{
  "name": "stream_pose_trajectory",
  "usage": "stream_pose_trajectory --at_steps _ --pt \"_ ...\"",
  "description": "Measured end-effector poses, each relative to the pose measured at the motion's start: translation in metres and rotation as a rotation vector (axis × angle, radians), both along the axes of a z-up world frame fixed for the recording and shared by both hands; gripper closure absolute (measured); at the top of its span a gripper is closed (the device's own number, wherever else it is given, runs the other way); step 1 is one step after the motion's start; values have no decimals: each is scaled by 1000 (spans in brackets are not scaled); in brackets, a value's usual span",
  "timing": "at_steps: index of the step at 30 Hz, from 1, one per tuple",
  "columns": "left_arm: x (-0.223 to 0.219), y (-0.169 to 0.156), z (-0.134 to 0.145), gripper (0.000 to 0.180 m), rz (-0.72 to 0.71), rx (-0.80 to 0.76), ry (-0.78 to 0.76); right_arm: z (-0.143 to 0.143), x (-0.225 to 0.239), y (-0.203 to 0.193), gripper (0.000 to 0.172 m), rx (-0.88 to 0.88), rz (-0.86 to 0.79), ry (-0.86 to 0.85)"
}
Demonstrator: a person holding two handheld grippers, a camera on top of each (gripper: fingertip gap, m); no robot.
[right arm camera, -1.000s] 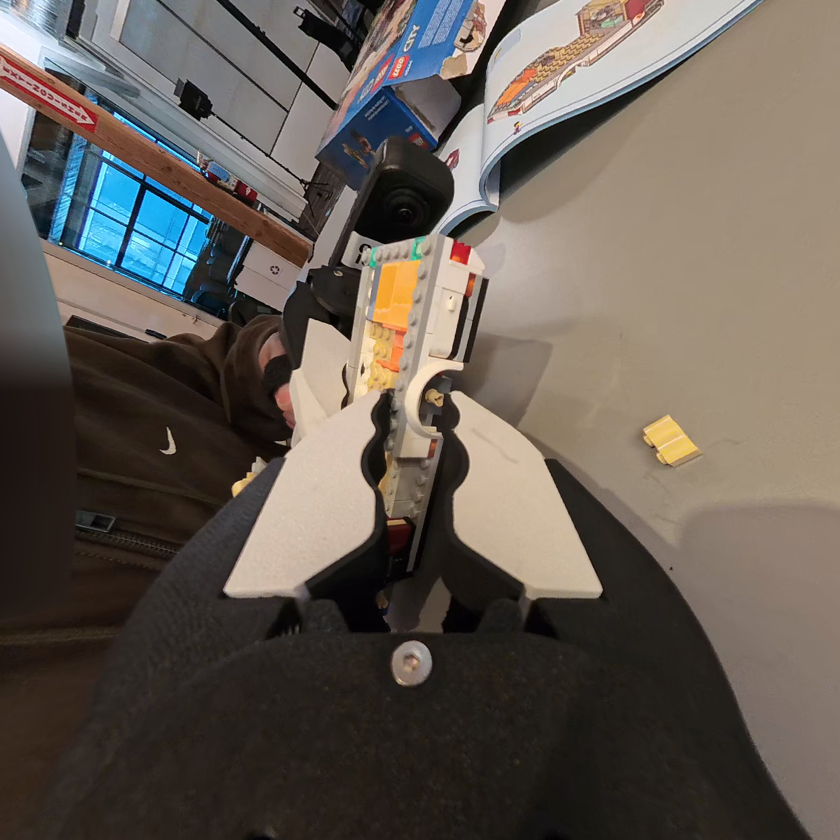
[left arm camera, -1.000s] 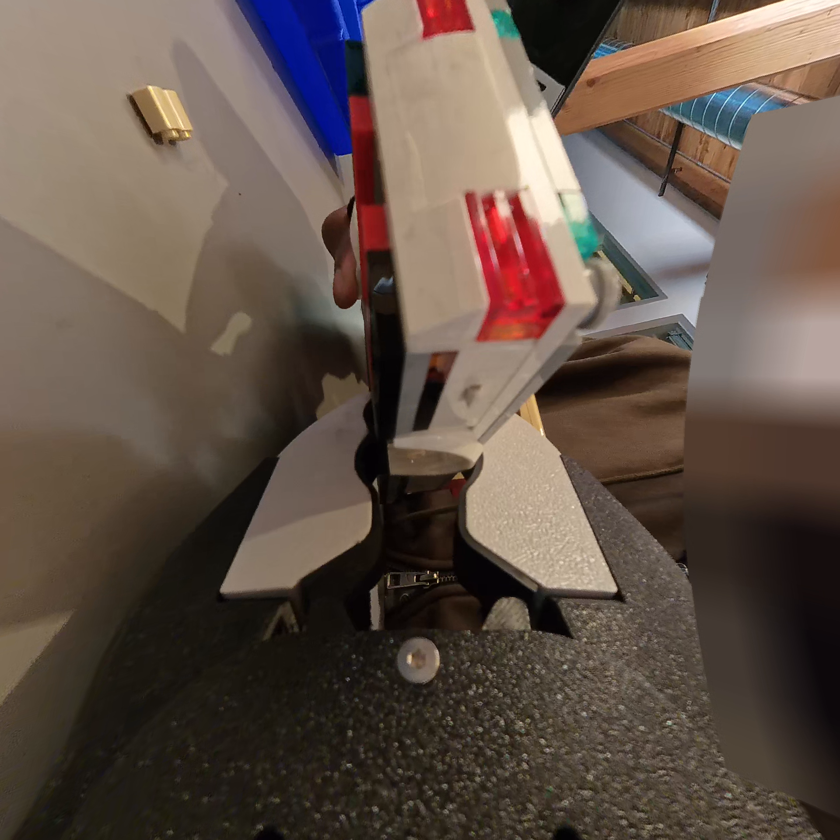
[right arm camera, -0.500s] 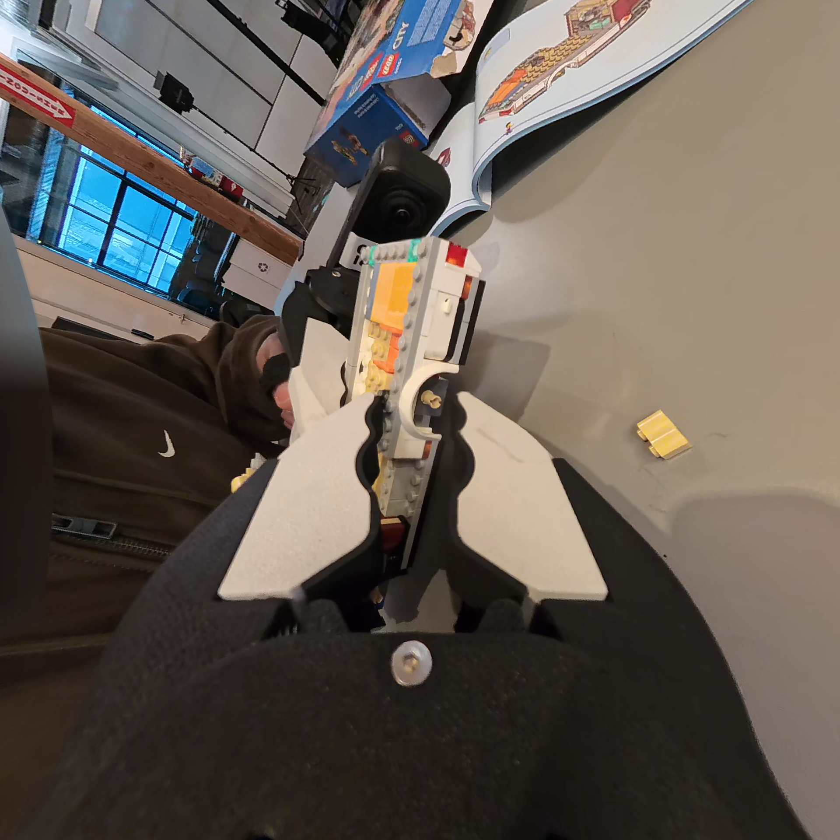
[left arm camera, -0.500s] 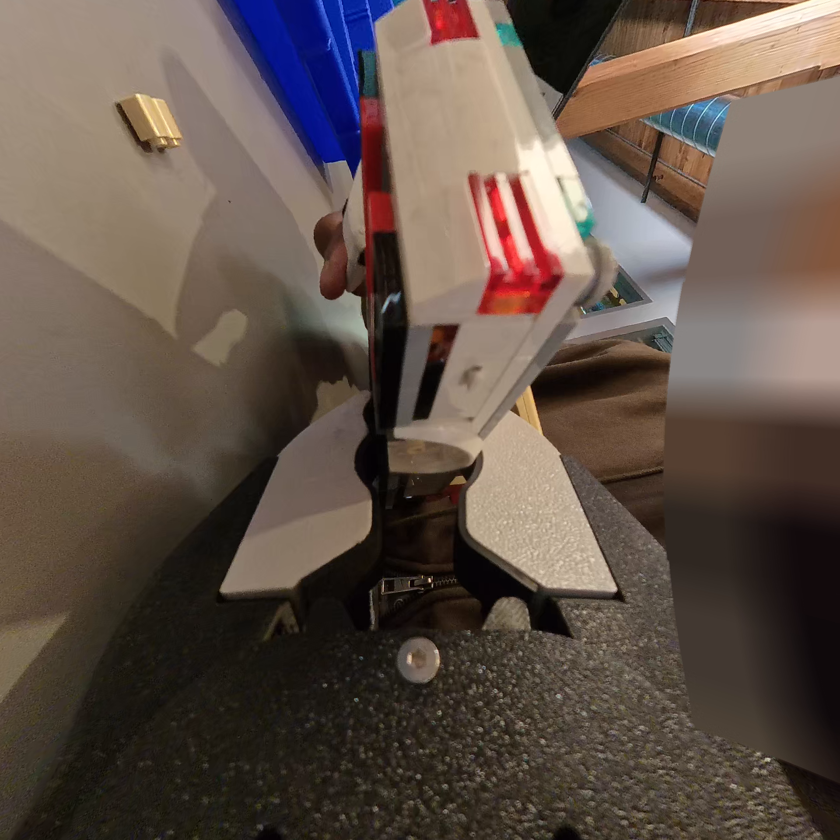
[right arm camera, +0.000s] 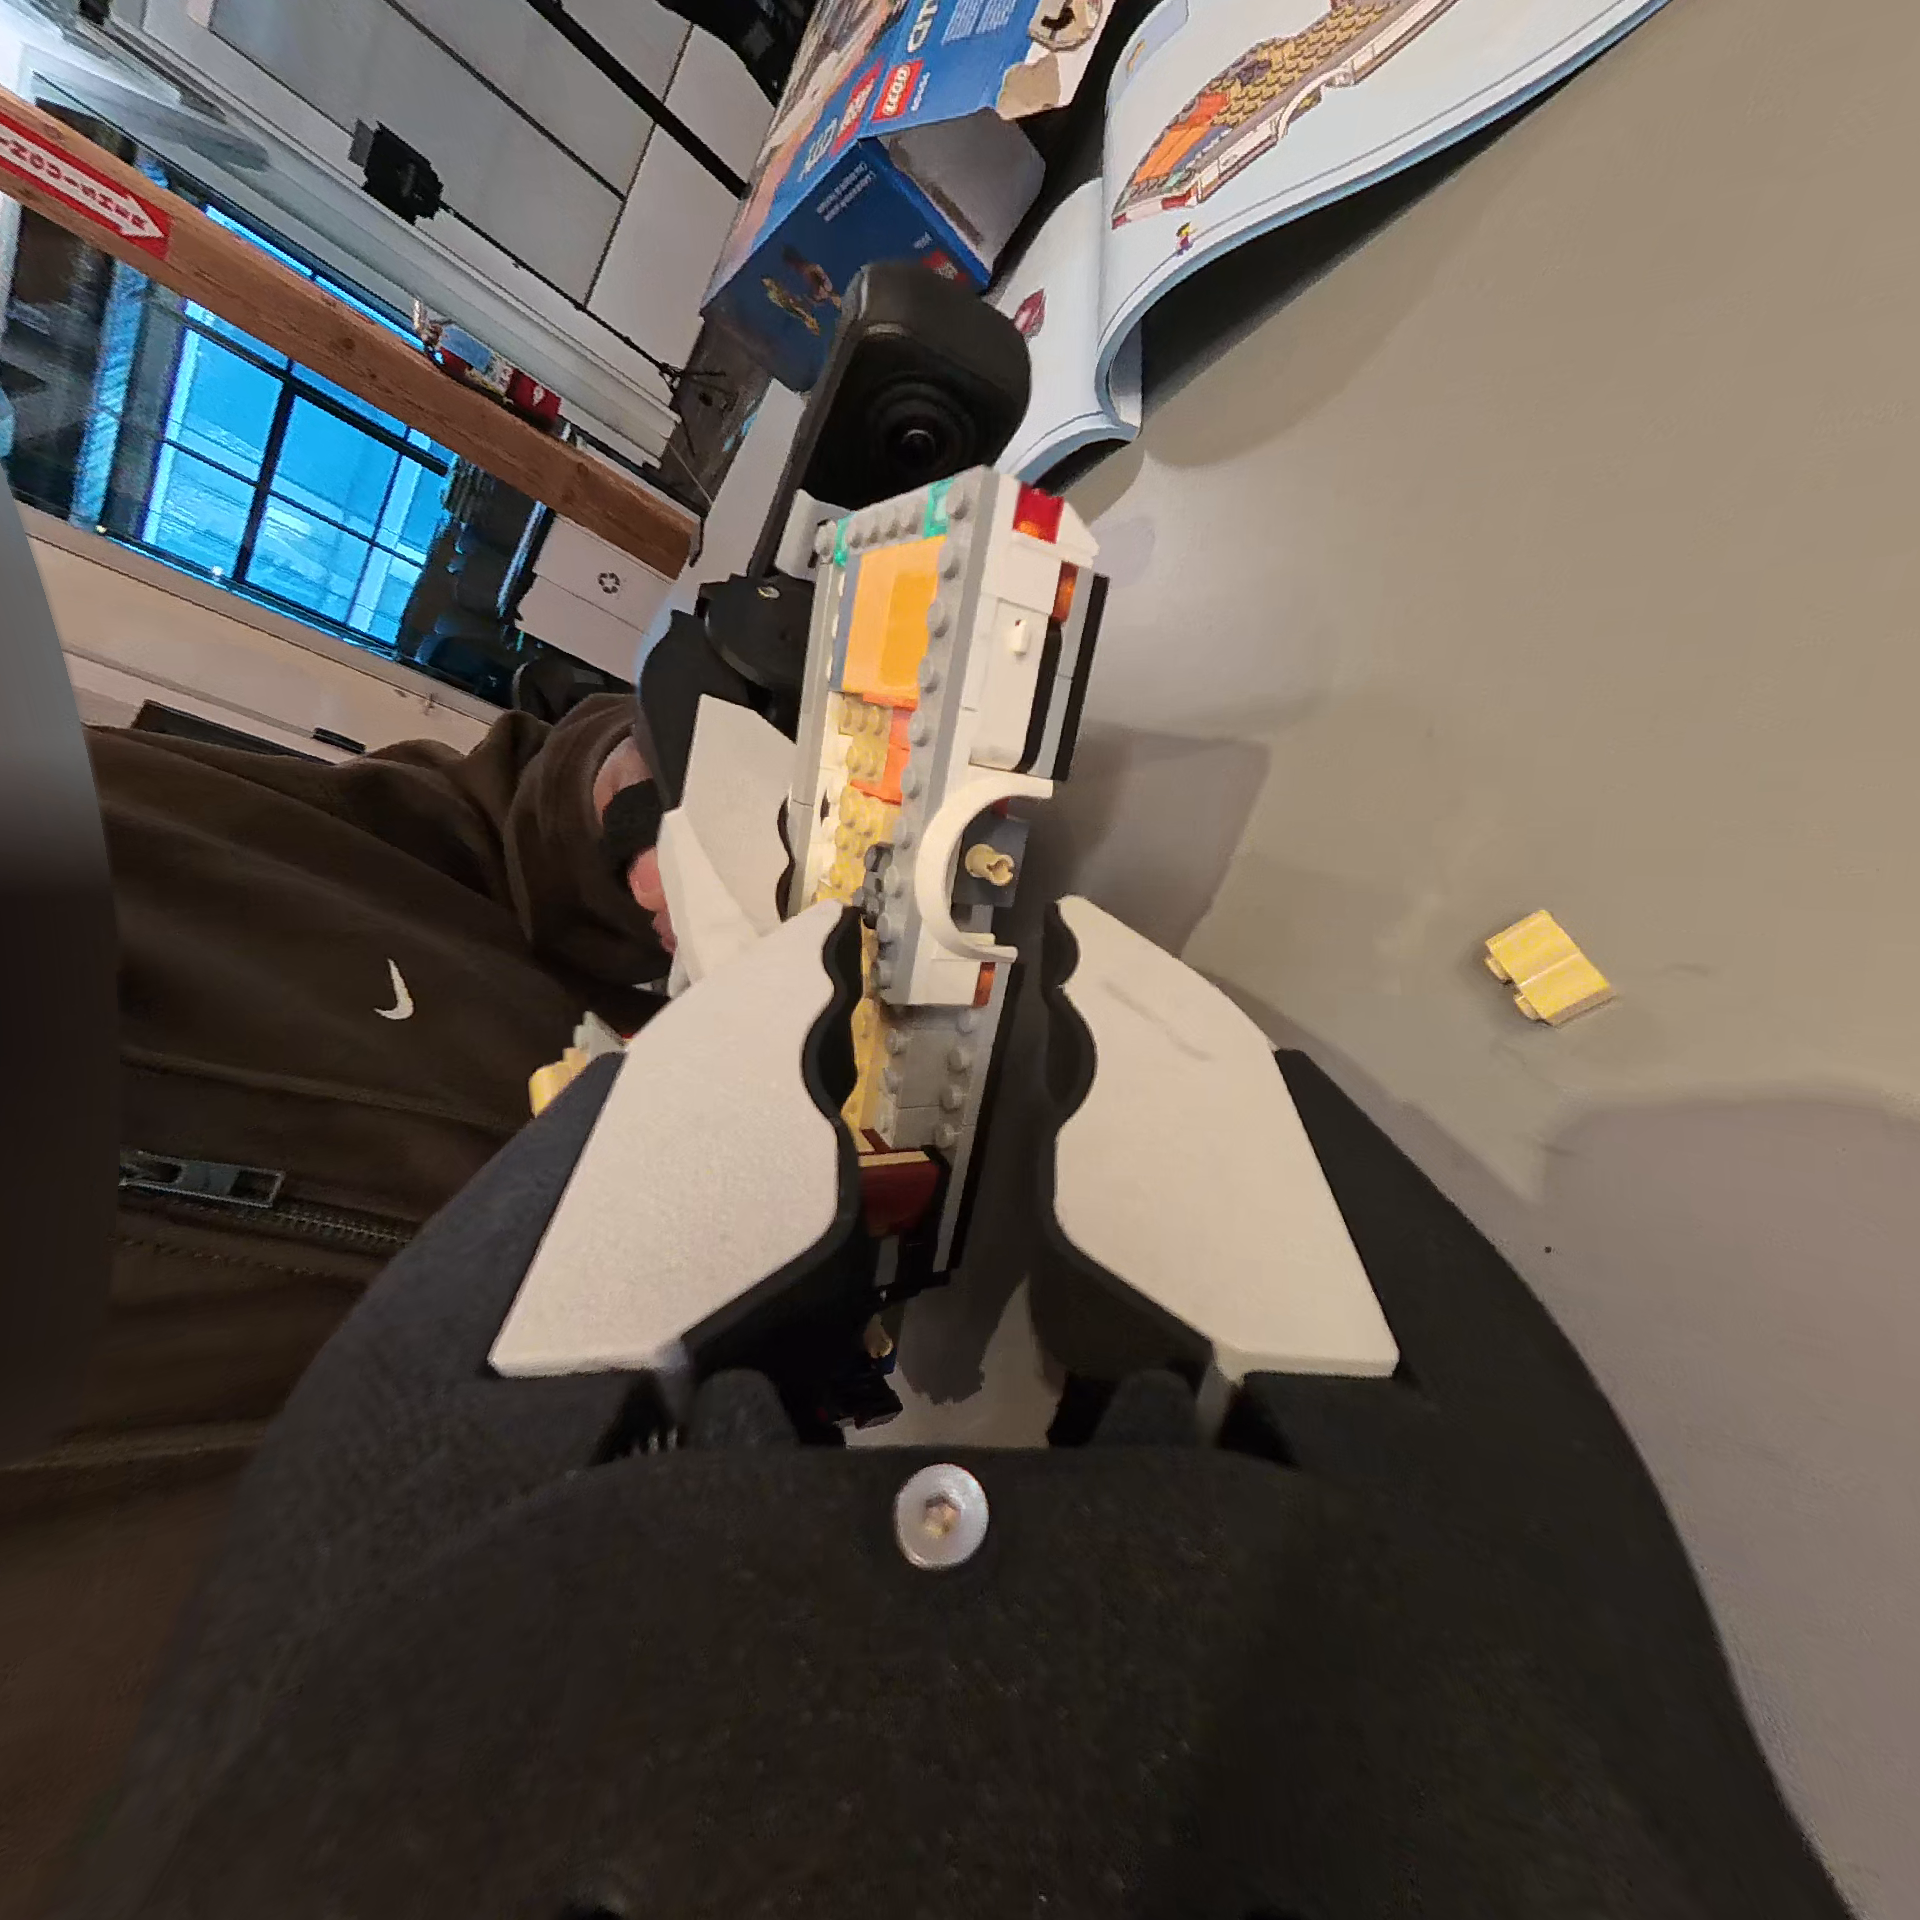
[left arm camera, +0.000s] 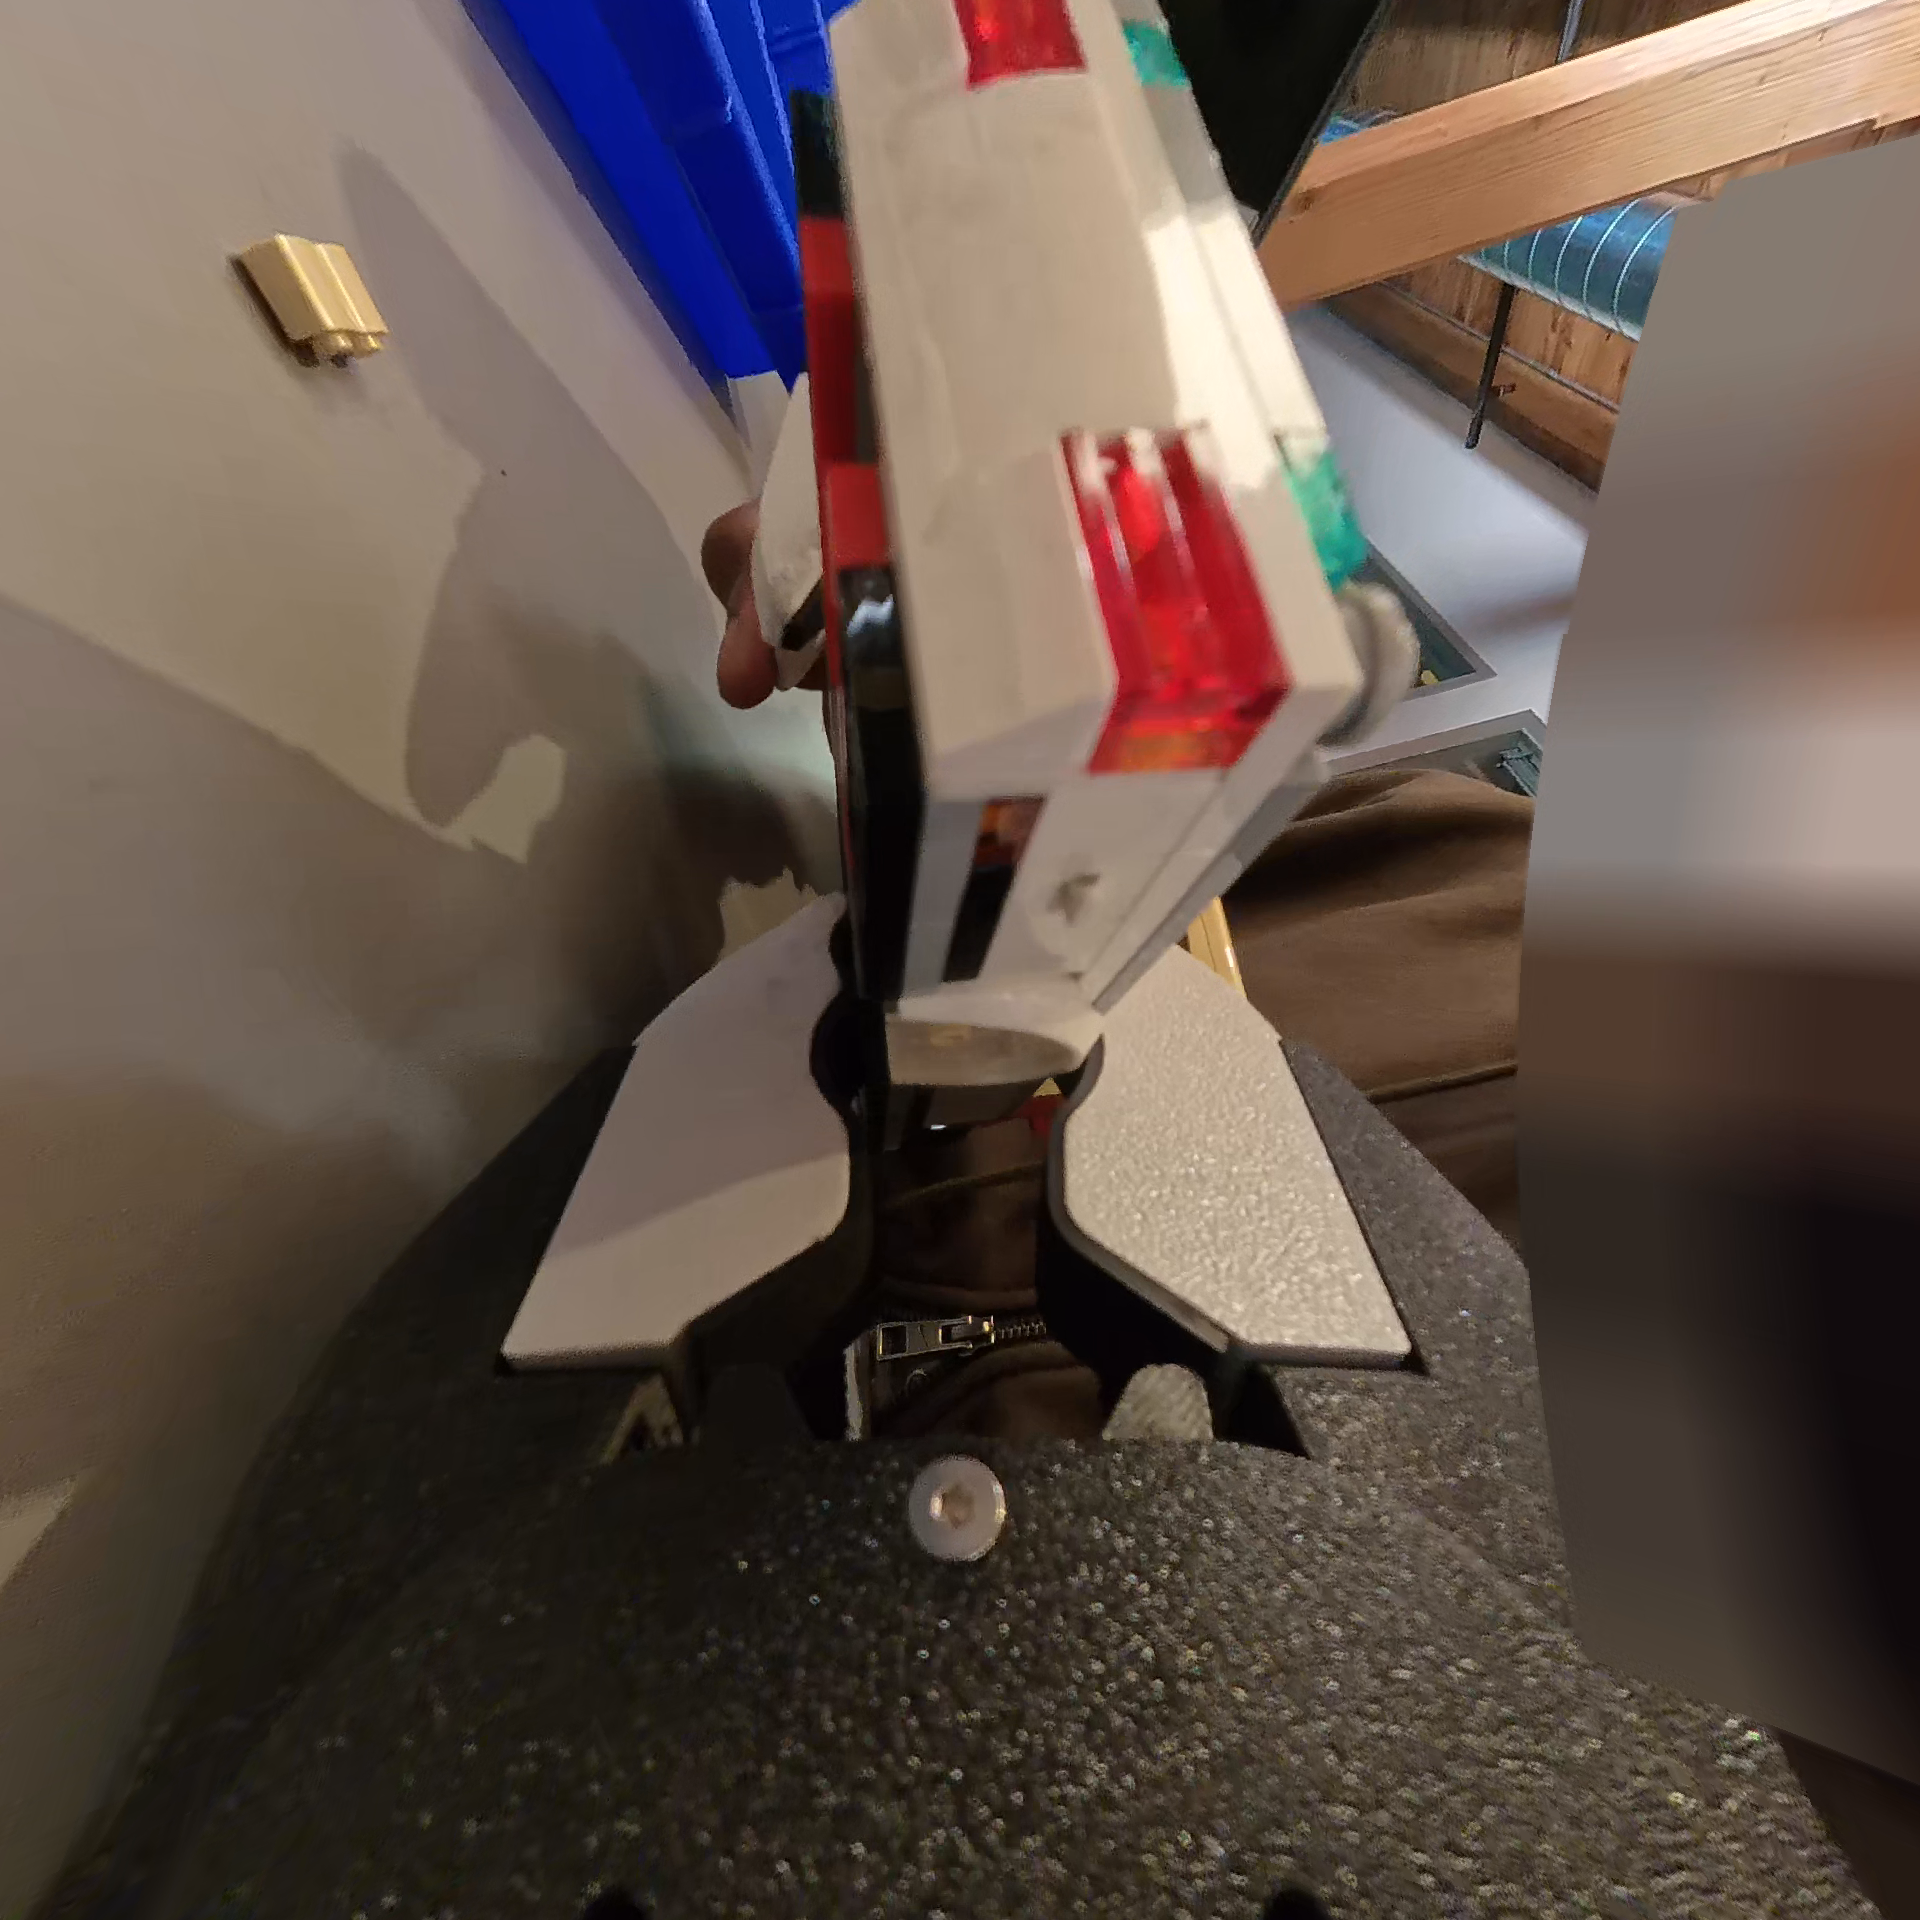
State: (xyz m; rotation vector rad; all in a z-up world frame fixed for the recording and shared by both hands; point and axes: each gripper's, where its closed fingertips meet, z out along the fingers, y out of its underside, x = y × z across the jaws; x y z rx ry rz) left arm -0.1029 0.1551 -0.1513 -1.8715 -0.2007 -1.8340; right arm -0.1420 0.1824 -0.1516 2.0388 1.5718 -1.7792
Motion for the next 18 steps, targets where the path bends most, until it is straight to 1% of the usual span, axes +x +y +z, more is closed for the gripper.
stream_pose_trajectory --at_steps 2,5,18 --pt "1 -1 0 147 -6 3 1 0 1 -1 138 -15 7 6" --pt "1 -1 0 147 -9 1 0 3 1 -4 146 -33 16 20" --pt "2 -2 0 147 -14 2 5 3 2 -5 150 -38 36 11"
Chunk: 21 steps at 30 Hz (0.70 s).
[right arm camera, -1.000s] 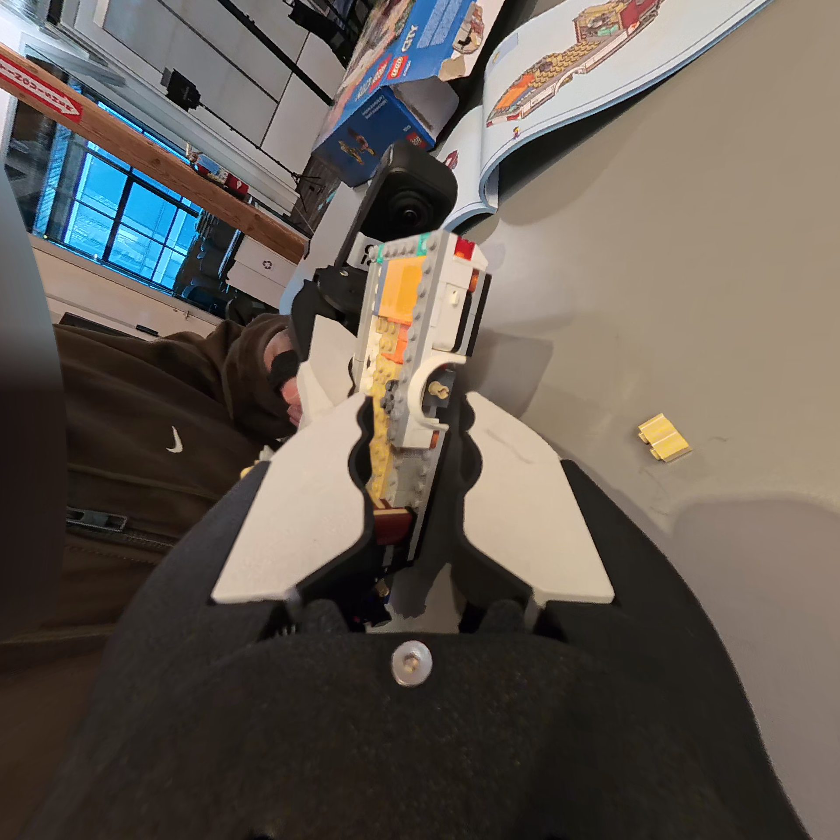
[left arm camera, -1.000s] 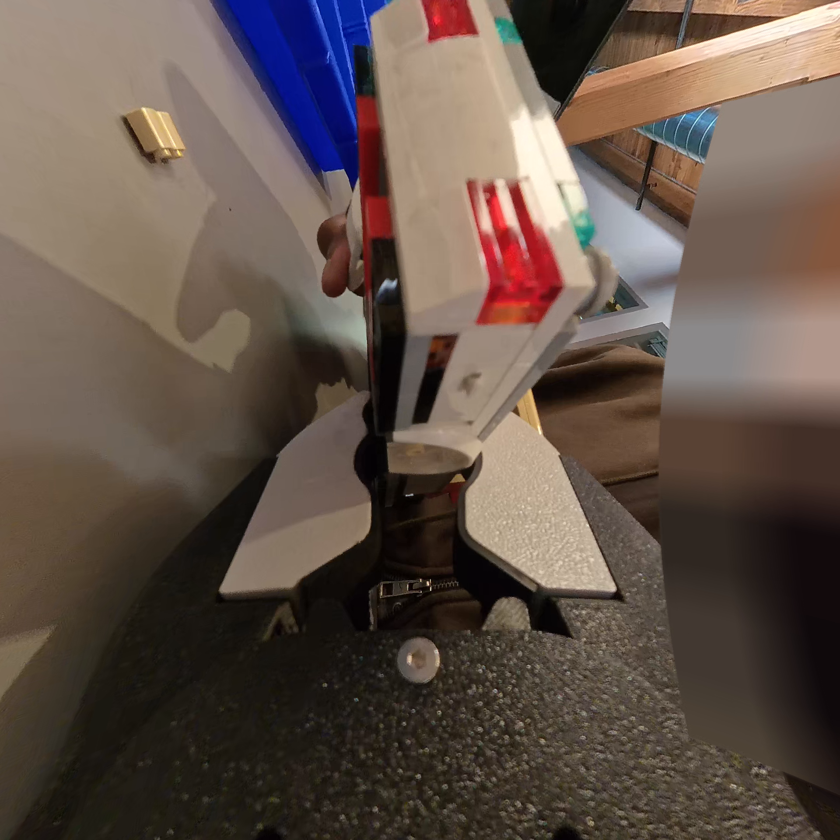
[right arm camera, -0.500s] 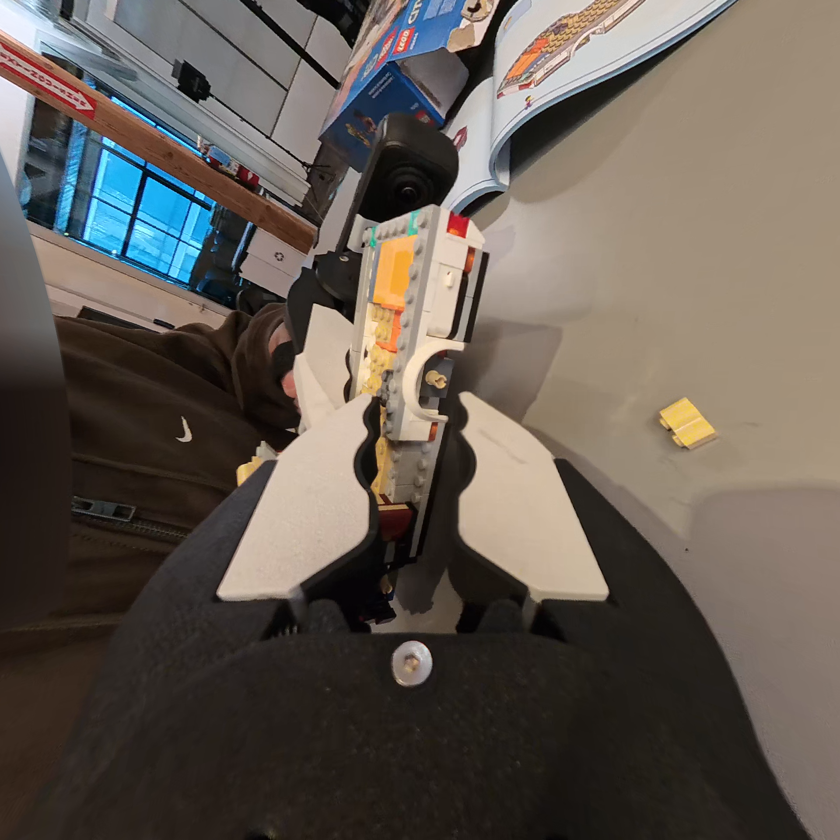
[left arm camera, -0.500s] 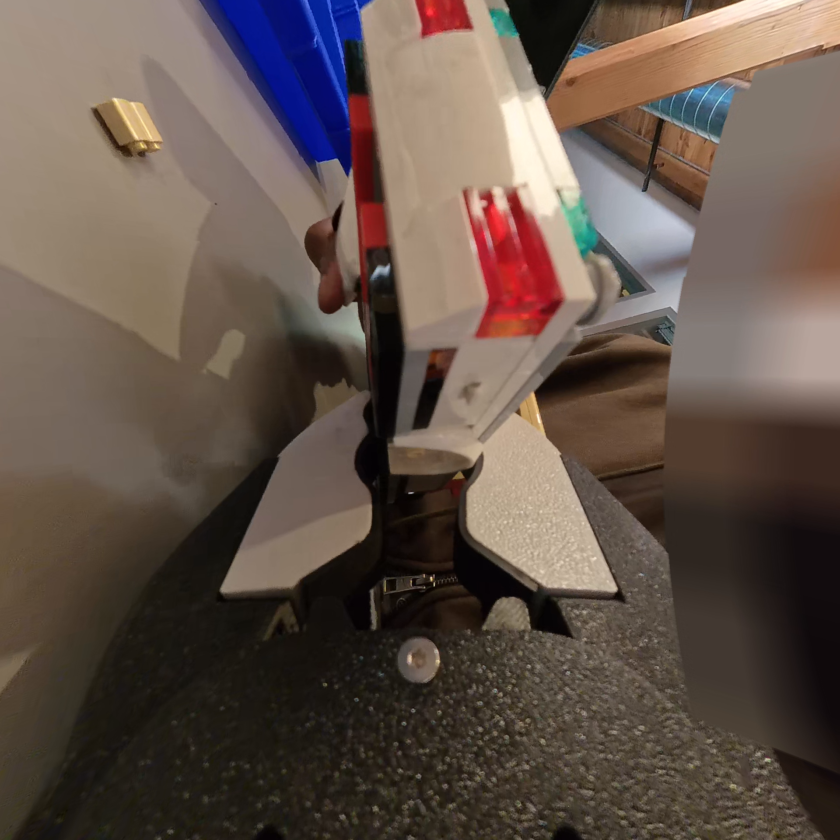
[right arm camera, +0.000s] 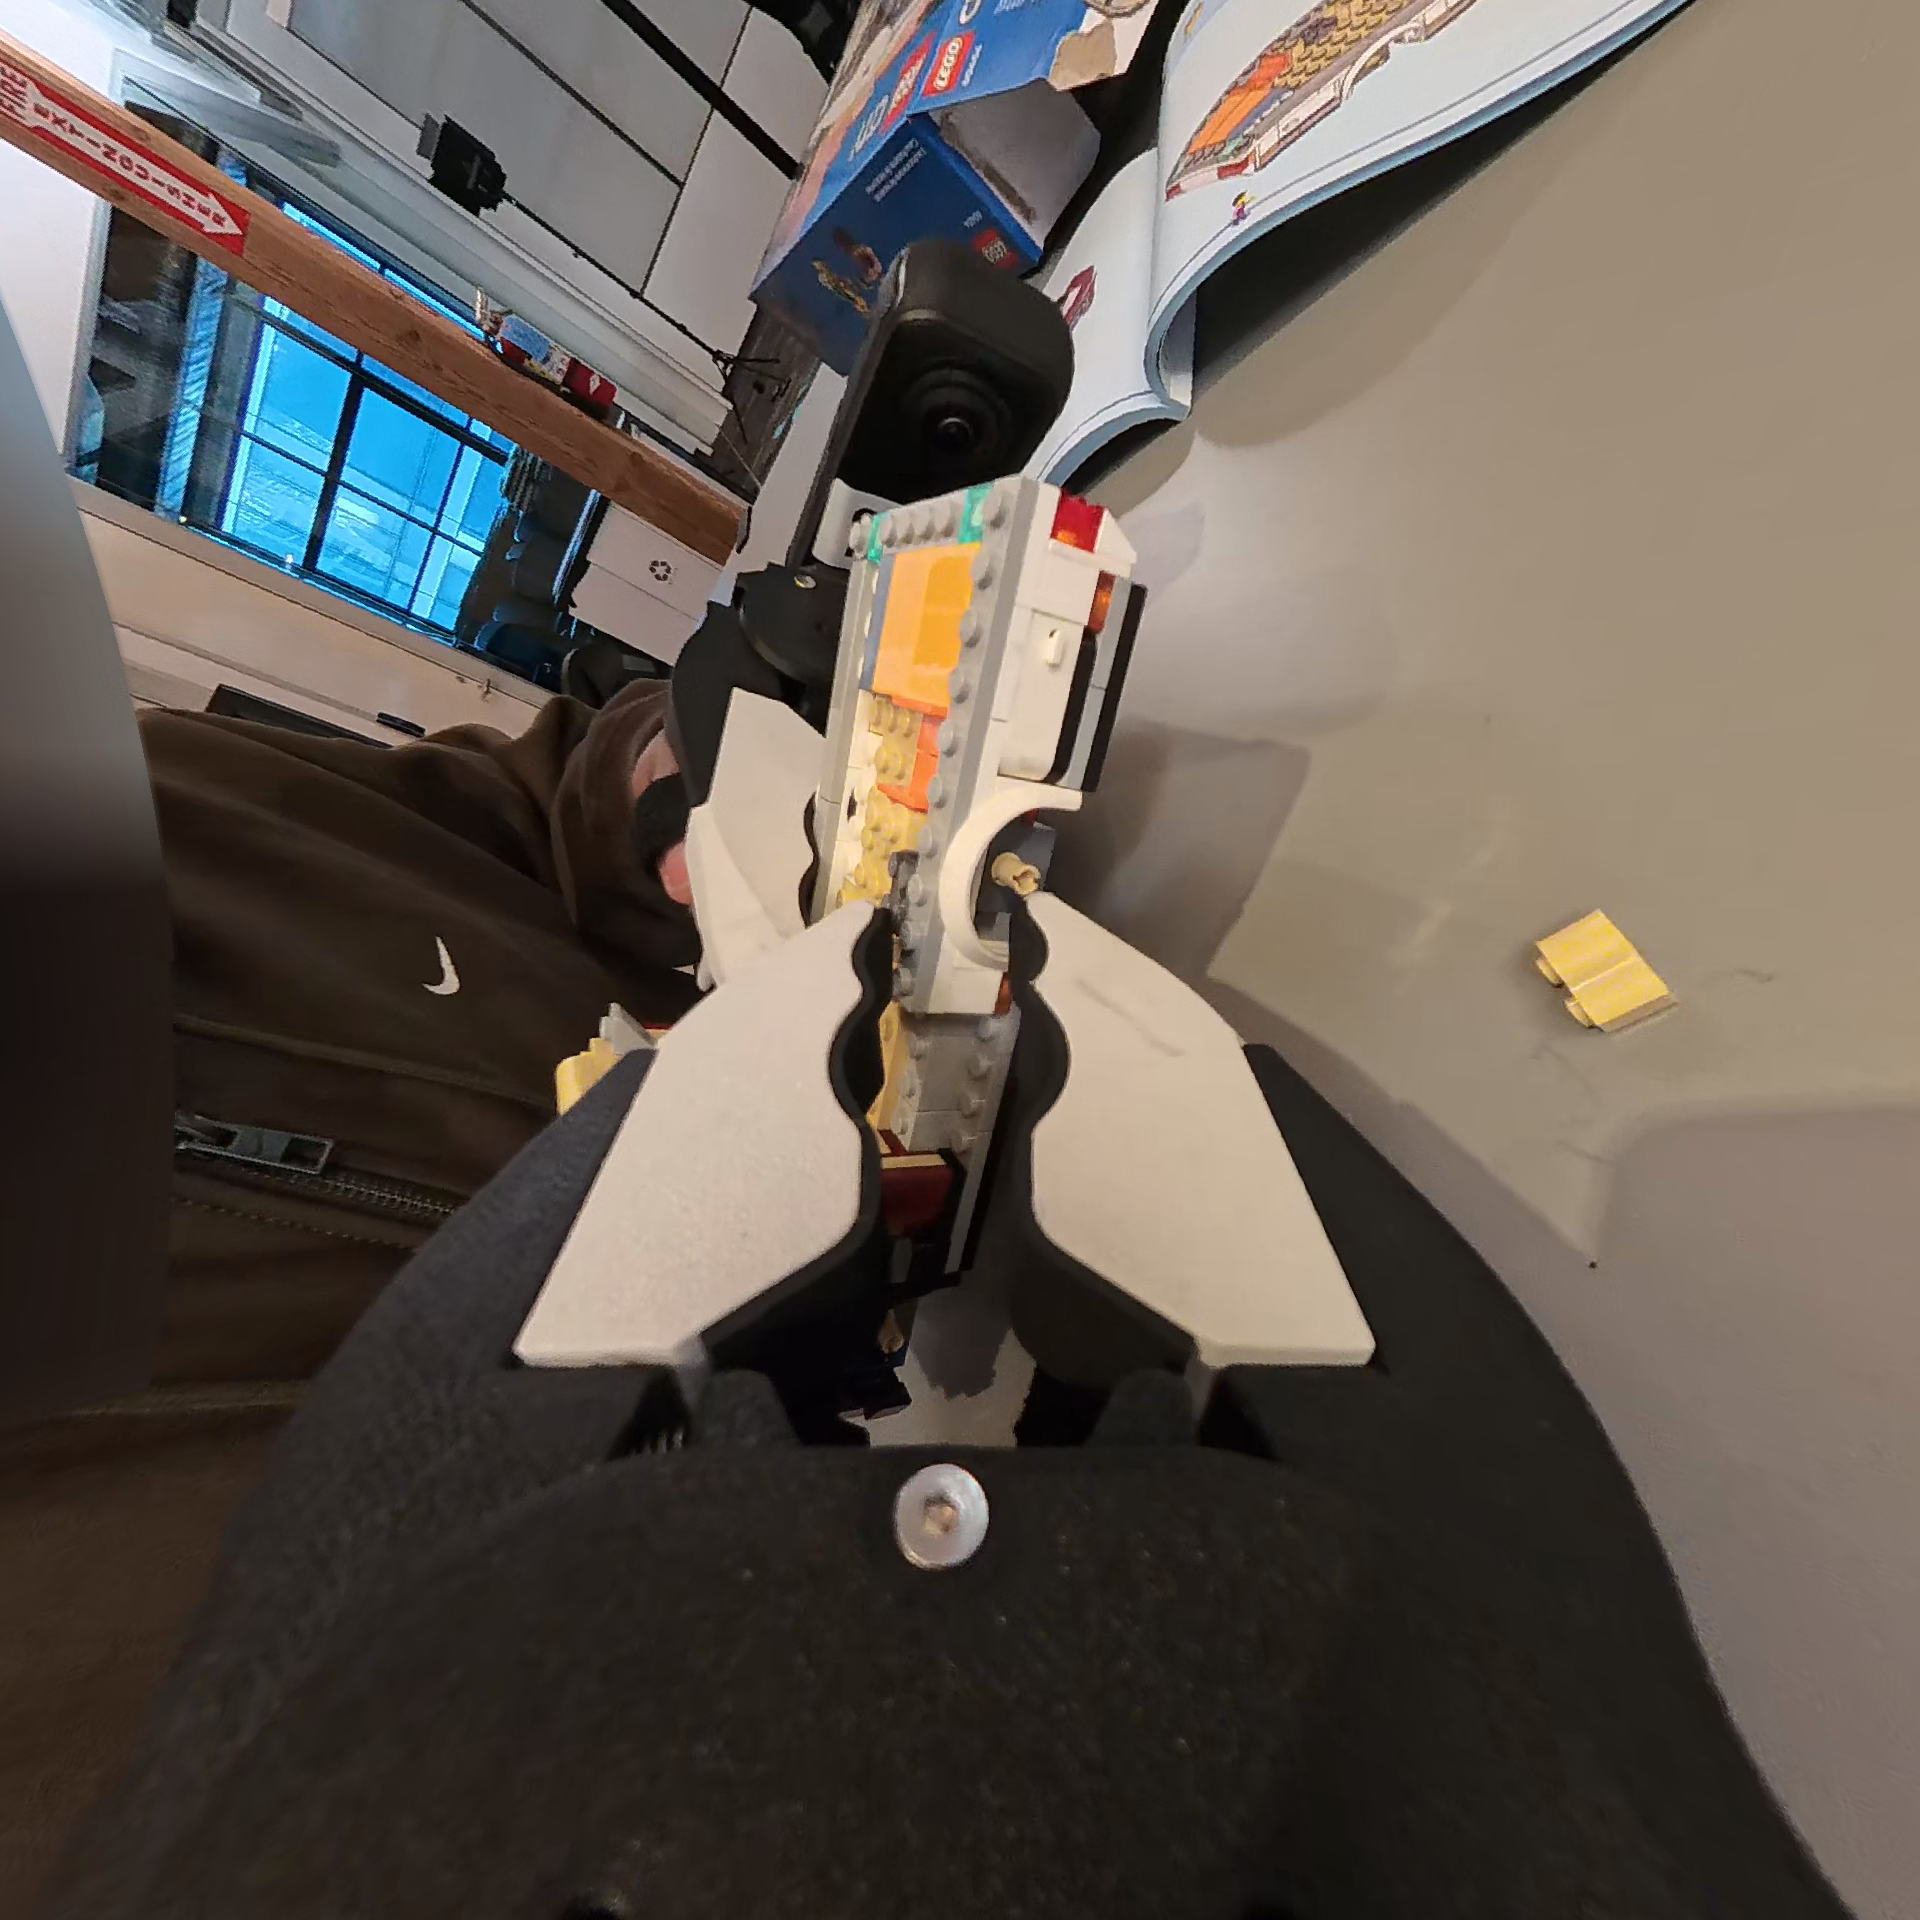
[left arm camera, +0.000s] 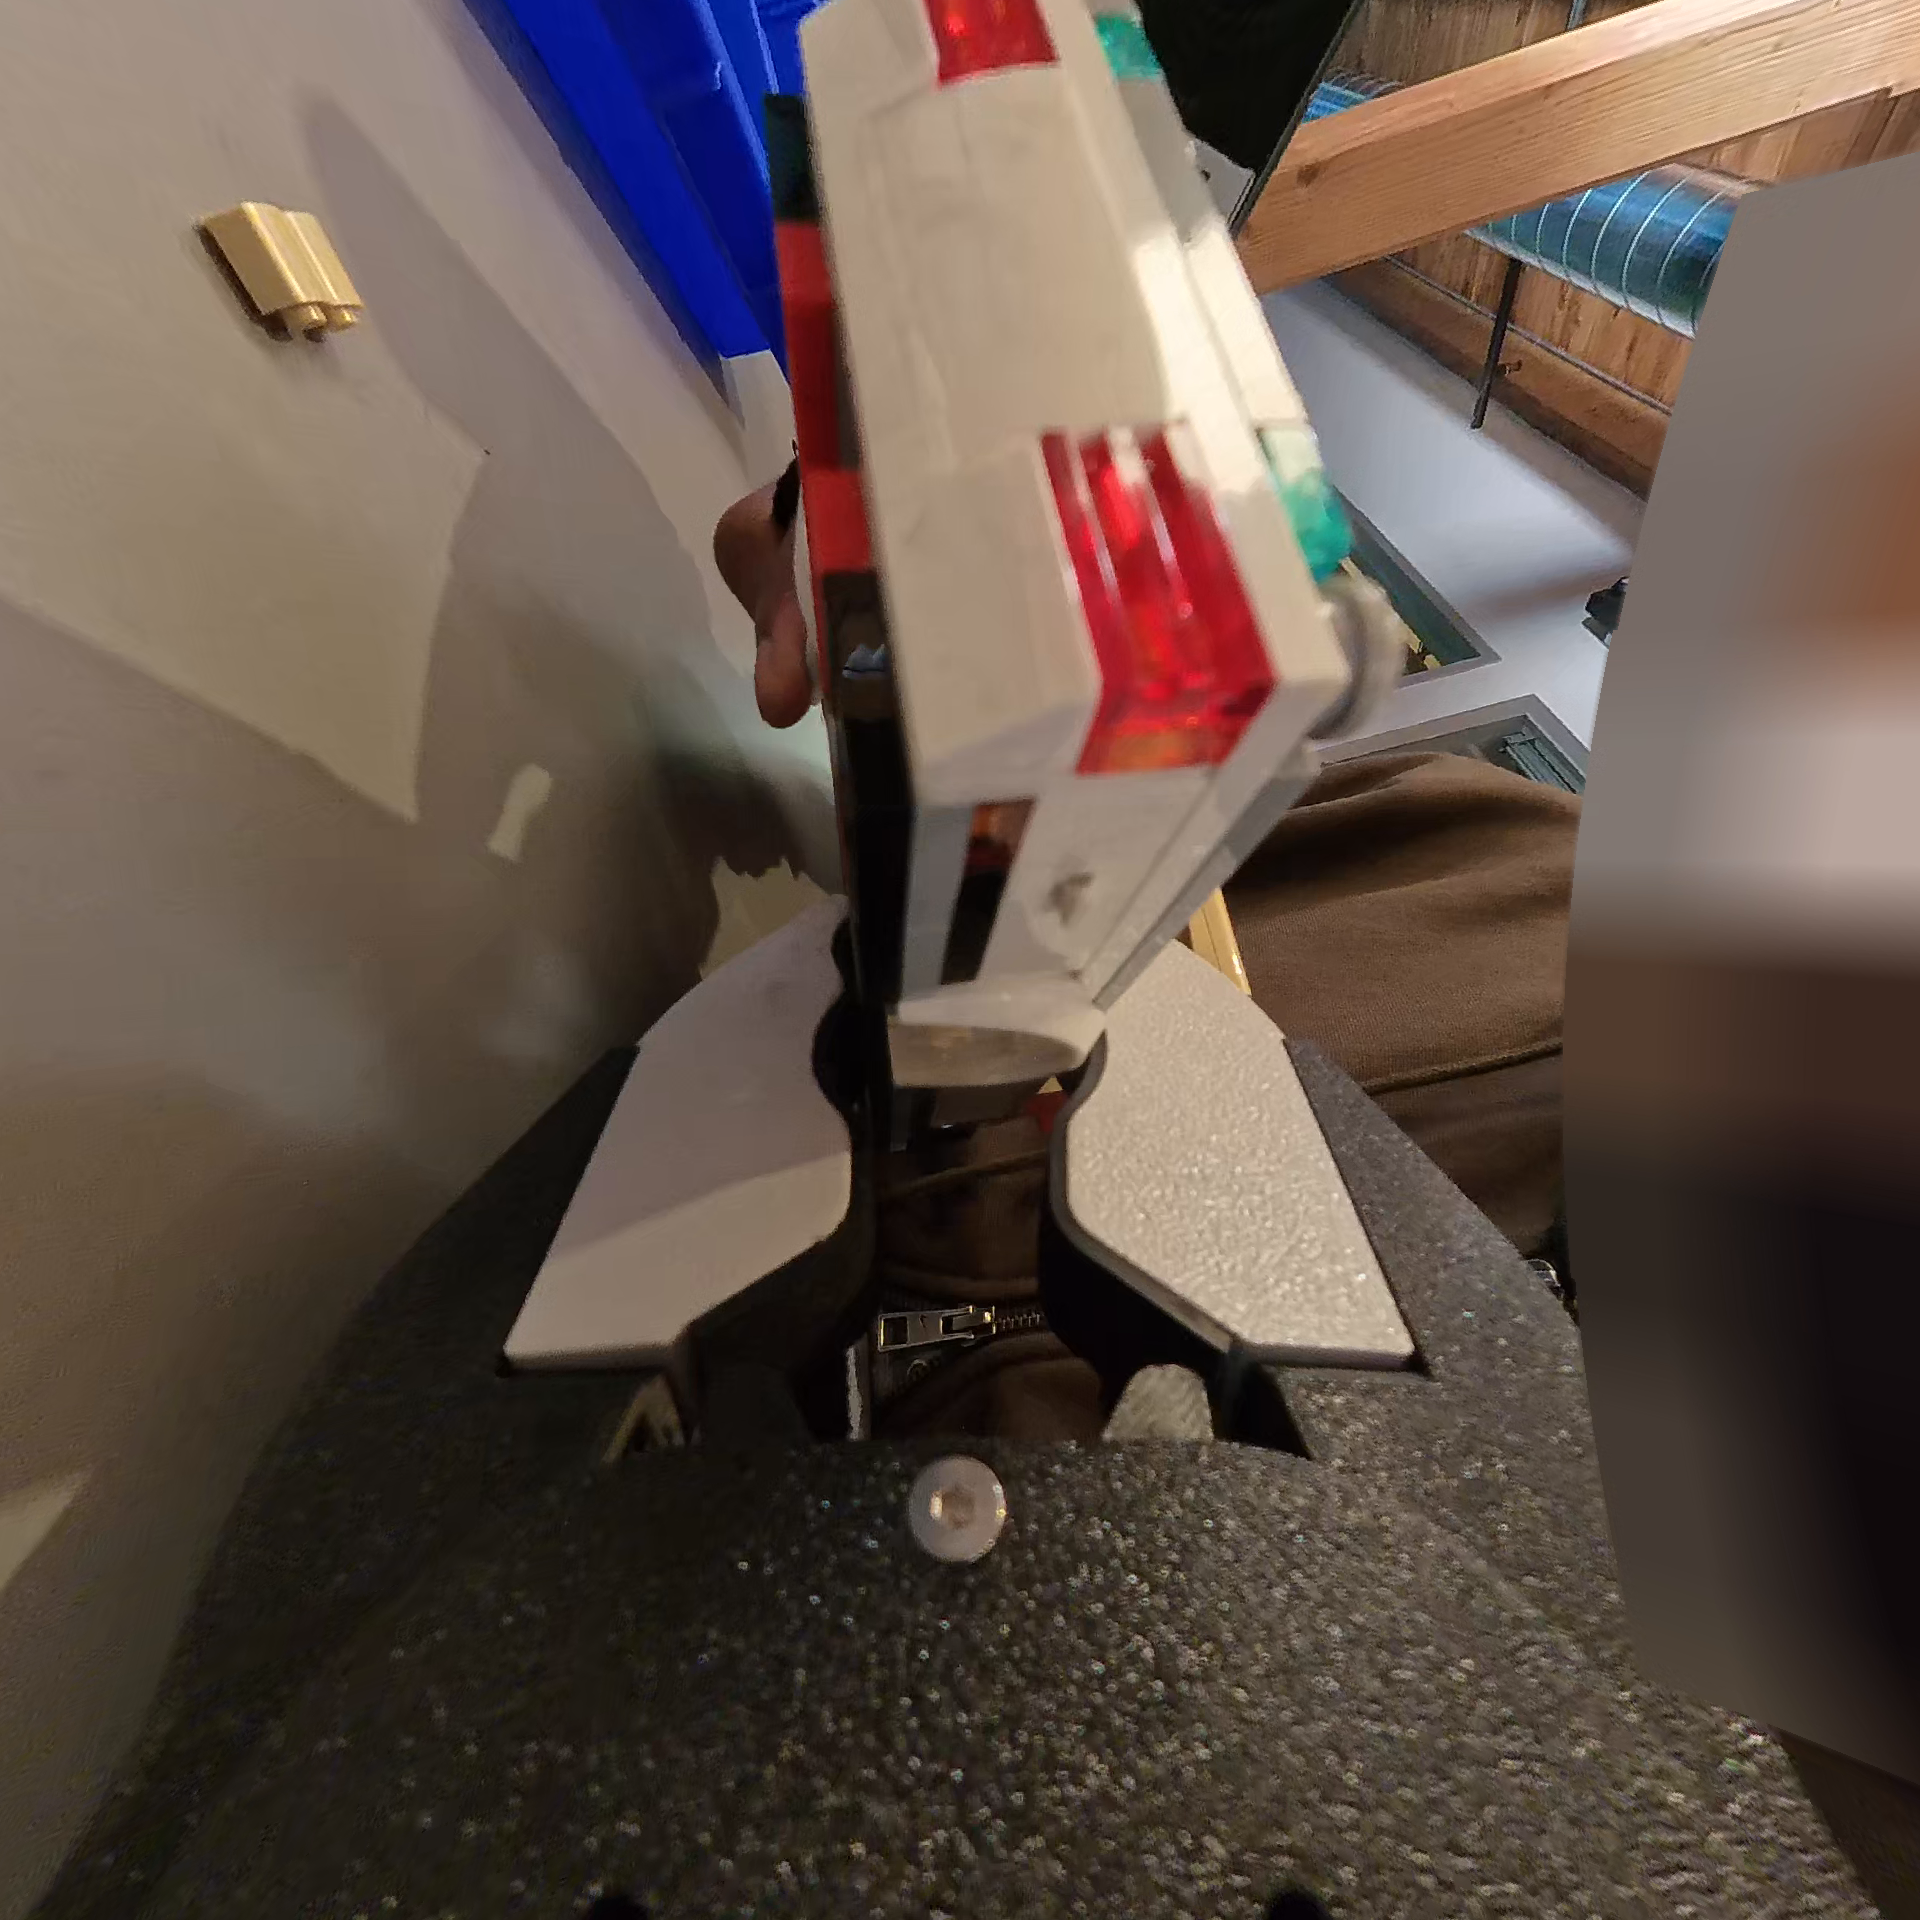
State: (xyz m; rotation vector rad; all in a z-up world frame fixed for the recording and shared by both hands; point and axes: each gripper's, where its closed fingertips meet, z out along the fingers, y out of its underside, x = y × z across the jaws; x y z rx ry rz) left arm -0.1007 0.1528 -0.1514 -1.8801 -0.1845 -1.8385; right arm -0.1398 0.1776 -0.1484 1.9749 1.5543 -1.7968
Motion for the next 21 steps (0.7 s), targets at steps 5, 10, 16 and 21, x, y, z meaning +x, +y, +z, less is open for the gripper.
stream_pose_trajectory --at_steps 5,10,16,21 --pt "-1 1 0 147 6 5 6 1 -1 1 151 1 -9 0" --pt "-8 5 3 147 40 28 1 6 -7 6 145 35 -66 34" --pt "-14 8 11 148 52 66 -48 4 1 11 131 50 -92 78" --pt "-11 2 21 148 -12 124 -106 6 8 0 134 -38 -49 94"
